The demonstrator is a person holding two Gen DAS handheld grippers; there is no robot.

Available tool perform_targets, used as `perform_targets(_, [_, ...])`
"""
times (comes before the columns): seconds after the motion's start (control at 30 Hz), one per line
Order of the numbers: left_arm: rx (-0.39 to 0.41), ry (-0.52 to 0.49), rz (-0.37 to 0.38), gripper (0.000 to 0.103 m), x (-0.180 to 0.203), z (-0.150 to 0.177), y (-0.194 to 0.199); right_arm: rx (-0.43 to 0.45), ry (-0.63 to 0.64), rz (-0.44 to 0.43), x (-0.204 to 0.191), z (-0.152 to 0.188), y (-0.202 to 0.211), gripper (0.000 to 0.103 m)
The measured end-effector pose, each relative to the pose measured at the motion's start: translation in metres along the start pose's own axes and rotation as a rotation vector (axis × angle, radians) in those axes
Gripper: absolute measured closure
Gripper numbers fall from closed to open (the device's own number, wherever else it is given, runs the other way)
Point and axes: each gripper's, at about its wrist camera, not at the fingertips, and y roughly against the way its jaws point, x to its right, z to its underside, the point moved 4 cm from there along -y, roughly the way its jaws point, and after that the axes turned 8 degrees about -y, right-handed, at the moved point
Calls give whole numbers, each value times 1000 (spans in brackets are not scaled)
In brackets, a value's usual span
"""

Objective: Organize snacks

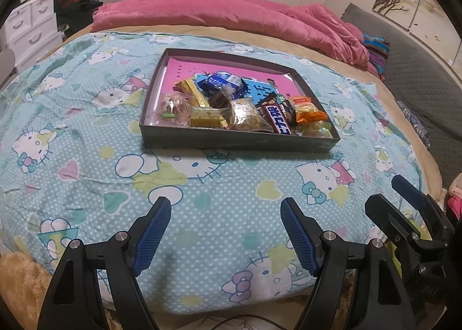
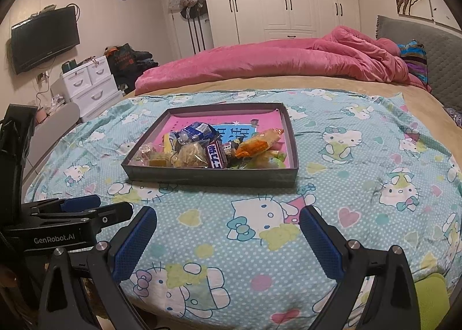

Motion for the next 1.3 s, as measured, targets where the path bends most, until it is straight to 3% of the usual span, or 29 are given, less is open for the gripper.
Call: perform_targets(1.3, [17, 1, -36, 24, -3, -3, 4, 8, -2, 17, 3, -1, 2, 3])
